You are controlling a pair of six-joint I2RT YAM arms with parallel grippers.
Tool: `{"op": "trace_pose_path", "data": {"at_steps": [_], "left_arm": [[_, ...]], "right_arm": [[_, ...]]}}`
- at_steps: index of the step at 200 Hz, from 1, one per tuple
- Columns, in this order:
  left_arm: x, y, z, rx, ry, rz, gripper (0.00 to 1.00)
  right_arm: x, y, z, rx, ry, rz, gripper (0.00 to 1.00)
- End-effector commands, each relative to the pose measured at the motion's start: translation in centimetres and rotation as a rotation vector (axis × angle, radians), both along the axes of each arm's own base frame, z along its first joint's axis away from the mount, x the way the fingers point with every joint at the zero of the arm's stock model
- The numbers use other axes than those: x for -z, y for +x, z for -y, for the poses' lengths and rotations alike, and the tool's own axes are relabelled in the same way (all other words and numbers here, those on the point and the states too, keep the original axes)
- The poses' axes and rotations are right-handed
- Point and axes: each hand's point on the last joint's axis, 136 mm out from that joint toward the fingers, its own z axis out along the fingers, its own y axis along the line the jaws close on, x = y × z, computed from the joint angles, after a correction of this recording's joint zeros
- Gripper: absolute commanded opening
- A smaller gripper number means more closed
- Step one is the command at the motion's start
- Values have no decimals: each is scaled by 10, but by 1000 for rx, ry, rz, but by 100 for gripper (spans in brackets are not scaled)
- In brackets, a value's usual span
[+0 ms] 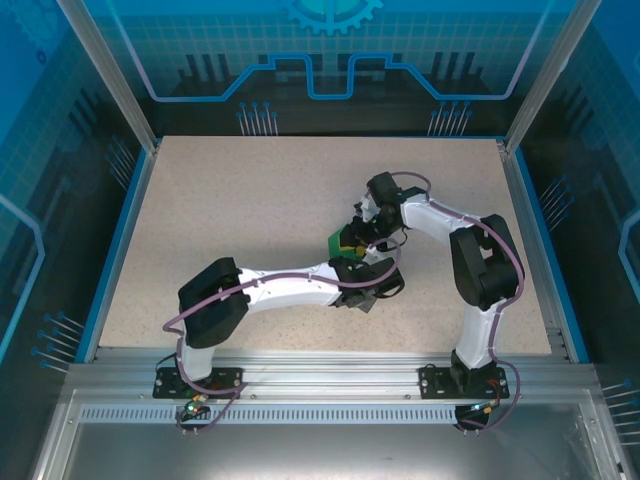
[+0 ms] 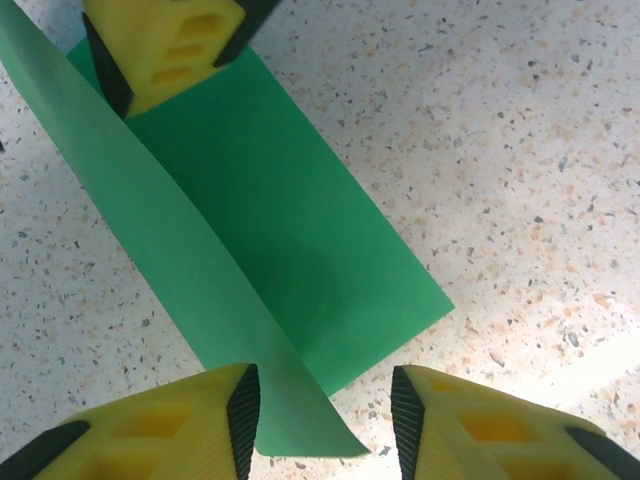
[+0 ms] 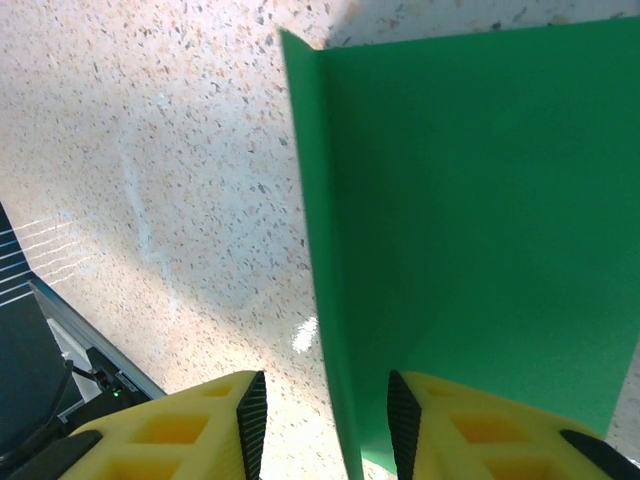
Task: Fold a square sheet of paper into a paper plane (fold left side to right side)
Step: Fold the triangle a second time at the center of the table.
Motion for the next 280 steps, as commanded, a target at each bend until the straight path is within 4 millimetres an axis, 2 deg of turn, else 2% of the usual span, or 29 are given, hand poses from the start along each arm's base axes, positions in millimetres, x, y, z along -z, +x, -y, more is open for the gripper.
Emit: {"op": "trace_pose_path", "data": {"at_steps": [1,26,124,161,203,216,232,241,261,280], "left_arm": [[-16,-4,3,24,-35,25,38],[-15,-5,1,20,-28,24,29],[-19,-4,2,21,-48,27,11],[-19,-3,-2,8,-72,6,9],[-19,-5,-3,-1,-150,-46,9],[-19,-5,-4,-2,-181,-63,9],[-19,-4,-5,-9,-224,-83,9],[-20,-3,-5,-15,-249,-92,9],[-23,0,-8,-23,-296,-108,10],[-24,2,-10,-26,-350,-133,10]], "right_arm": [[-1,6,4,4,4,-8,40],[-1,5,4,2,4,-10,40],[-7,8,4,-13,8,14,42],[-32,17,8,-14,34,101,53],[-67,19,34,31,72,194,72],[-75,19,45,57,84,214,73],[-78,16,61,91,88,227,72],[-76,12,68,106,90,223,68],[-66,-1,78,118,95,208,55],[-54,-16,76,105,119,190,40]]}}
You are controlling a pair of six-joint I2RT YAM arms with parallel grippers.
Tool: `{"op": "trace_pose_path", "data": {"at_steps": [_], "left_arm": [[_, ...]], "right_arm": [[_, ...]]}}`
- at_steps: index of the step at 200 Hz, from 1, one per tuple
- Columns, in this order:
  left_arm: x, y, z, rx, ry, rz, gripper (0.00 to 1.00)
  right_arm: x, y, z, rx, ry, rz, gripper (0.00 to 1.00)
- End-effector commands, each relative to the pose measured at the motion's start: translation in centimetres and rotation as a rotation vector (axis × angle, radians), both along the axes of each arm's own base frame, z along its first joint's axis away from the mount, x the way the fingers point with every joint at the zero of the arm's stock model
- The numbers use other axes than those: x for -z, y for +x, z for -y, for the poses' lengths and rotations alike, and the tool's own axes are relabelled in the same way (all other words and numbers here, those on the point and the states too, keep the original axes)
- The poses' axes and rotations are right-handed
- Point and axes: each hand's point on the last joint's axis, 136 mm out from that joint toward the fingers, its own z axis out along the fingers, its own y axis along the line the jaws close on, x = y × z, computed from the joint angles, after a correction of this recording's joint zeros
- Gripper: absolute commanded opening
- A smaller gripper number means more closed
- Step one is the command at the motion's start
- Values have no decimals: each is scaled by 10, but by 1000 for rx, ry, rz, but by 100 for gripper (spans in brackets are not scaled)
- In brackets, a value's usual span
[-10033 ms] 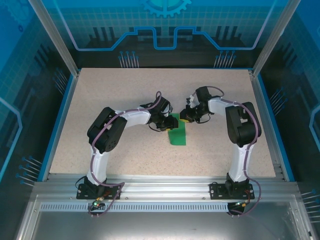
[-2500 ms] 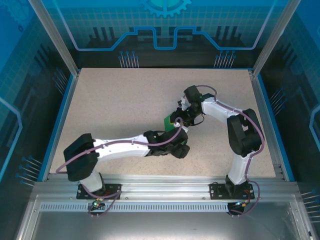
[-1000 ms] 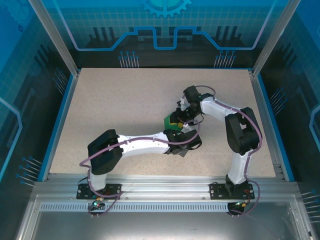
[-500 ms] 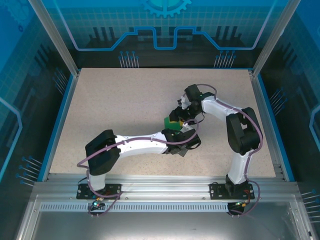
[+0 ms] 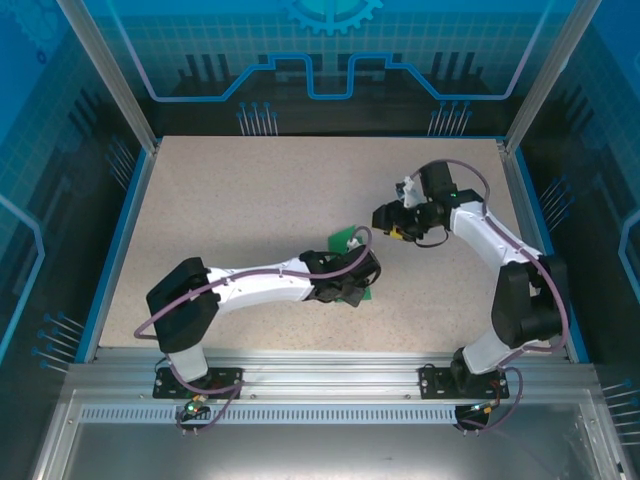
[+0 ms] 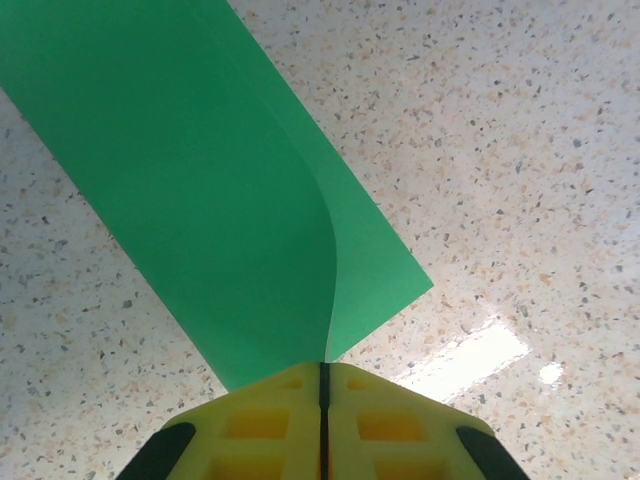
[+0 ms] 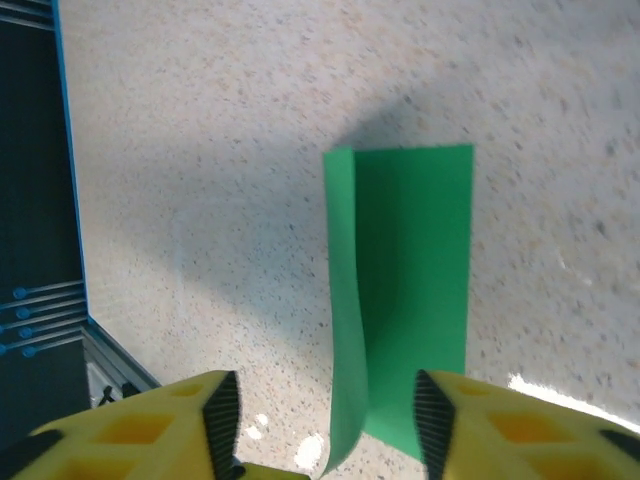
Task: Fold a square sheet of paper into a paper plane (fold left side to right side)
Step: Fold the triangle a second time at the center of the table.
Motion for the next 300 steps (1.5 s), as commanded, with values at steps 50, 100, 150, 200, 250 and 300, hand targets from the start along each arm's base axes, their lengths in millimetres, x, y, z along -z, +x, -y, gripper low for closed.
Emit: {"op": "trace_pose_path", "data": {"at_steps": [50,100,150,200,250,300], "left_arm": [[-11,6,-13,-13,-147,-64,10],[1,15,-30,-25,-110,-70,11],[9,27,-39,-46,-97,-66,11],[22,36,-43,-46,-66,-74,11],[33,40,-44,-47,-39,-87,11],[42,47,-46,-60,-22,-92,11]], "right_arm": [[68,-70,-20,-79,37,-151,18],[99,-91,-33,-129,-32,-215,16],[119,-96,-34,-144,-109,-265,16],[134,-106,-27,-156,-173,-315,16],[138,-110,-24,-164,-191,-326,16],[140,-112,-20,-170,-220,-334,17]]}}
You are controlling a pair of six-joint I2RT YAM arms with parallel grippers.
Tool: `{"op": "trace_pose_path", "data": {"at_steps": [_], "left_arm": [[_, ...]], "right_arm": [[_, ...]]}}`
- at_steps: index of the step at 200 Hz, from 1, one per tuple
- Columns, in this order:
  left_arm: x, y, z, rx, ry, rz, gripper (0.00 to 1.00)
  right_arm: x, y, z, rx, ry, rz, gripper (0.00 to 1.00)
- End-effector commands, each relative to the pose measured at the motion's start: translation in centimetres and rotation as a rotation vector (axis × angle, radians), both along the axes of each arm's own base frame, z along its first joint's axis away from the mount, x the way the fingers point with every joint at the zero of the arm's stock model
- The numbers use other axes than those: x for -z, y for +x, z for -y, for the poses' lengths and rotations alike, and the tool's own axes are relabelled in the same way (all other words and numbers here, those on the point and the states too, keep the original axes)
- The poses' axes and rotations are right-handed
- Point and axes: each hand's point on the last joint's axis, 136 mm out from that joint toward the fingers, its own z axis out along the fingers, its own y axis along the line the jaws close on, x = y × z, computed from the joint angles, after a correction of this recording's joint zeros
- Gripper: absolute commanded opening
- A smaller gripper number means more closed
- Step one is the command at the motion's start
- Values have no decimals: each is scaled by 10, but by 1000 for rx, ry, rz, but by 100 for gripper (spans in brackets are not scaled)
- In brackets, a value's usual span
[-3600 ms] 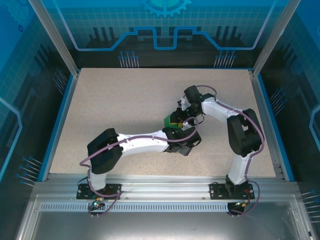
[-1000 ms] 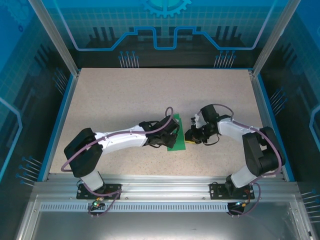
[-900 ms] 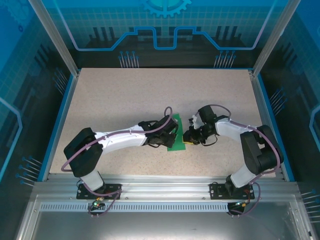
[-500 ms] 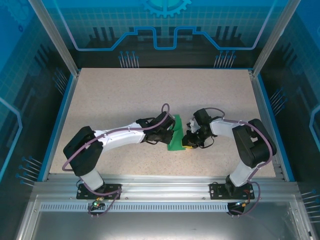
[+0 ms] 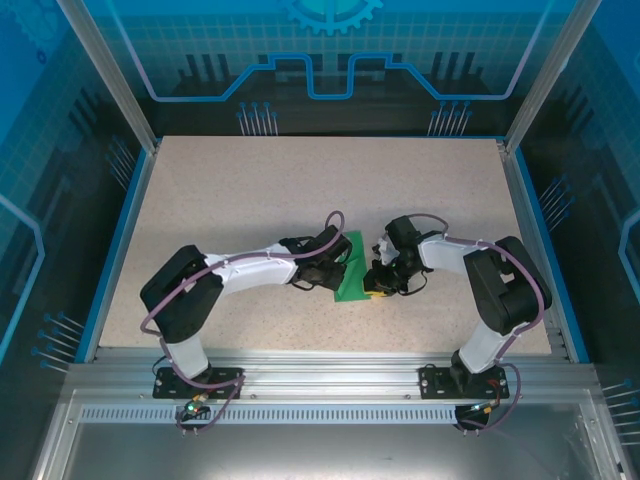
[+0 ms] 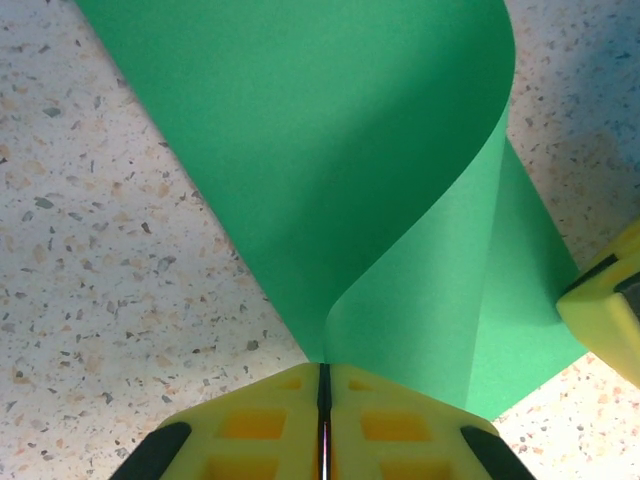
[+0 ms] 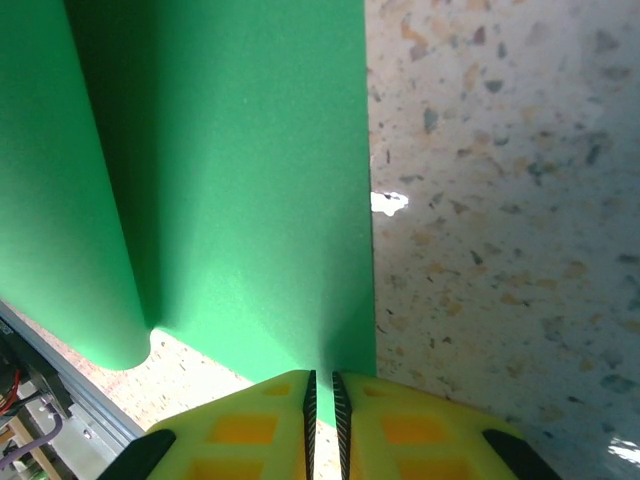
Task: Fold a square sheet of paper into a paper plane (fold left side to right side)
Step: Fold the triangle a second time at the center of the table.
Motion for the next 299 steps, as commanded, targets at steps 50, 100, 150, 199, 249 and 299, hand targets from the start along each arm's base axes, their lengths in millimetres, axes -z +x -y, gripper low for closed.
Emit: {"op": "trace_pose_path", "data": {"at_steps": [50,100,150,199,249,299], "left_arm": [[8,14,2,-4,8,1,11],[7,16,6,2,0,5,11],[10,19,6,10,19,3,11],[12,23,7,12,33,9,12],[15,26,5,6,50,12,11],[17,28,0,-4,66,17,12]], "right_arm": [[15,-14,10,-30,-92,-50,17],[17,-16,10,-34,-96,-57,17],[17,-15,10,-37,-98,-55,17],[17,-15,10,-41,-101,-59,17],[18,-16,11,-42,-106,-63,17],[19,-17,11,-44,-111,-66,18]]}}
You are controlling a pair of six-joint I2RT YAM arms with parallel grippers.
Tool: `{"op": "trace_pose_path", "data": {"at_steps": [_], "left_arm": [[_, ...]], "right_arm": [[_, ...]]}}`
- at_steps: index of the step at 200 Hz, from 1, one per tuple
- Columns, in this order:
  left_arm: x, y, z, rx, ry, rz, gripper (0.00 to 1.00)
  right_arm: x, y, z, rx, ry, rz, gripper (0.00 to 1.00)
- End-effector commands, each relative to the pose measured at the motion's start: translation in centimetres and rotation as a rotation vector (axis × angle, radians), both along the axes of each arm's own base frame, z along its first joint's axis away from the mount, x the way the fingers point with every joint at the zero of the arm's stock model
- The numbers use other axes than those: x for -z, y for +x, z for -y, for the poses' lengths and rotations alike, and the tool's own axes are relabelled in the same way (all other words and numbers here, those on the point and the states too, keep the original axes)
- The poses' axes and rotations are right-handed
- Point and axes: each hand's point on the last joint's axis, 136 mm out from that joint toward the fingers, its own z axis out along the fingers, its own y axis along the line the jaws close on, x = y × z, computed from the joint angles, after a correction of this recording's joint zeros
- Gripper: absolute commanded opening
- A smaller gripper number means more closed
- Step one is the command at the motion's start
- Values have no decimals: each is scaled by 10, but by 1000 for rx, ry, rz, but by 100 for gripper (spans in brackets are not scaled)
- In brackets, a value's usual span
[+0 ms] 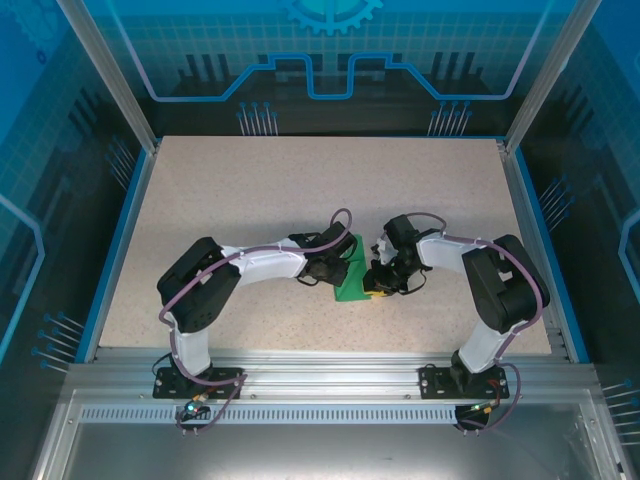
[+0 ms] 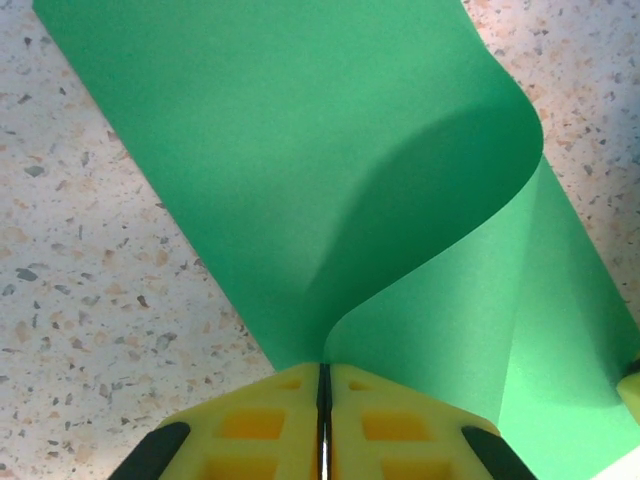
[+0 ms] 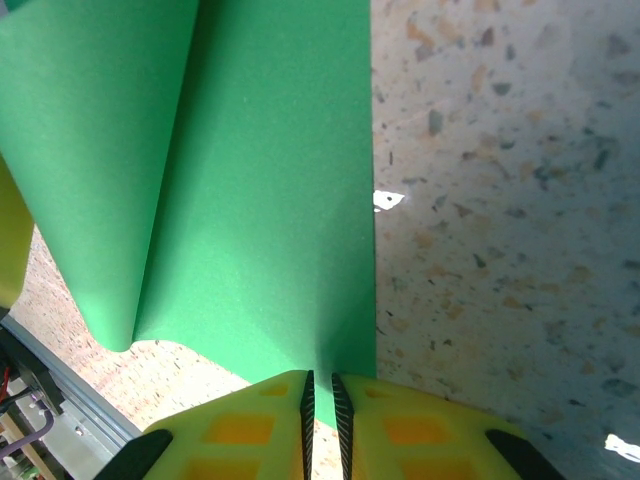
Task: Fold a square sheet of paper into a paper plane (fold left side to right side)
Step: Fold the triangle a second time at the center of the table.
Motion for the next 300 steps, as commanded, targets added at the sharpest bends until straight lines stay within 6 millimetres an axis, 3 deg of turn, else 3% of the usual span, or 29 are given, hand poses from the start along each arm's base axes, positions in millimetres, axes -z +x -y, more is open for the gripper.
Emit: {"op": "trace_pose_path", "data": {"at_steps": [1,262,300], "left_arm": [[1,8,-5,-4,26,13,12],[9,10,-1,0,16,2,12],[15,7,-3,0,29,-12,11]], "right_arm": [[18,-17,11,-26,-95,-59,17],[19,-17,10,-29,-98,-60,18],[-3,-5,1,-12,-3,1,20]]}}
